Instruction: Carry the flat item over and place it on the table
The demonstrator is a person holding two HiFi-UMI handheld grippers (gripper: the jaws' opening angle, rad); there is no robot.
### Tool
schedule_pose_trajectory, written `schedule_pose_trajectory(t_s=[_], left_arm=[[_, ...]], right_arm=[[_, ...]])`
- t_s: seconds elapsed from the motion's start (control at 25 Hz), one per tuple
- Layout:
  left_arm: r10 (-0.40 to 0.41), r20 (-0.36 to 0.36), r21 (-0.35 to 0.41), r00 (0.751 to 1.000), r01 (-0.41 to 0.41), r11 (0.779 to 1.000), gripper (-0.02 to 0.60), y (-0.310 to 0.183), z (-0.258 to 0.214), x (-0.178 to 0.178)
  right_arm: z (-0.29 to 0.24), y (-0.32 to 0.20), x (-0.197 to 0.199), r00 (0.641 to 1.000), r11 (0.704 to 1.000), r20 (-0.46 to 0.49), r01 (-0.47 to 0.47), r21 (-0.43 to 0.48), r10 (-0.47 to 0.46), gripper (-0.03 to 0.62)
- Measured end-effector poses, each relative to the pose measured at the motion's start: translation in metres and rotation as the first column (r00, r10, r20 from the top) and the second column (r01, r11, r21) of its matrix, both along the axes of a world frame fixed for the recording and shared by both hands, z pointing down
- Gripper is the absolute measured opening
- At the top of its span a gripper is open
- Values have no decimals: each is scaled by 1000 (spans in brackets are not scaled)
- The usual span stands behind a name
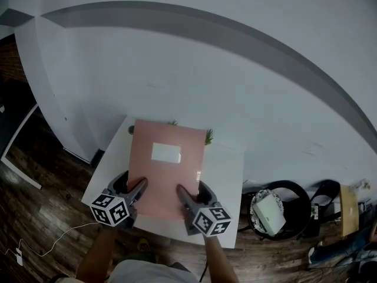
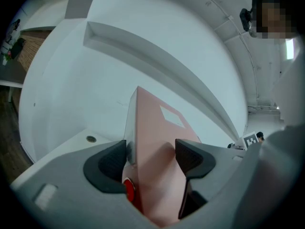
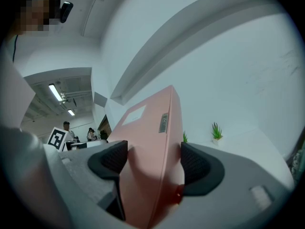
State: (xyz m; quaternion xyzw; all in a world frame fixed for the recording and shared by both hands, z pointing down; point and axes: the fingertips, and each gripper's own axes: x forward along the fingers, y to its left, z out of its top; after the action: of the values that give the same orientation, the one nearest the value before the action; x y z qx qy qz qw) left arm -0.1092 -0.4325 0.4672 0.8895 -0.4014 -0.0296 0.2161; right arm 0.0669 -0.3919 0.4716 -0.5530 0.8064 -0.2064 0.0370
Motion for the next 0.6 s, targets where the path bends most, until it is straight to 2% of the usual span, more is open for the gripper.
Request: schedule_pose_trajectory(t_s=[0.24, 0.6], left_arm=[[60, -5, 16, 998, -59, 998, 319, -36, -1, 3], [91, -14, -1, 996, -91, 996, 319, -55, 1, 21]], right_arm=[[-2, -25, 0, 998, 998, -8, -64, 12, 64, 342], [-2, -38, 16, 995, 995, -16, -96, -5, 96, 342]])
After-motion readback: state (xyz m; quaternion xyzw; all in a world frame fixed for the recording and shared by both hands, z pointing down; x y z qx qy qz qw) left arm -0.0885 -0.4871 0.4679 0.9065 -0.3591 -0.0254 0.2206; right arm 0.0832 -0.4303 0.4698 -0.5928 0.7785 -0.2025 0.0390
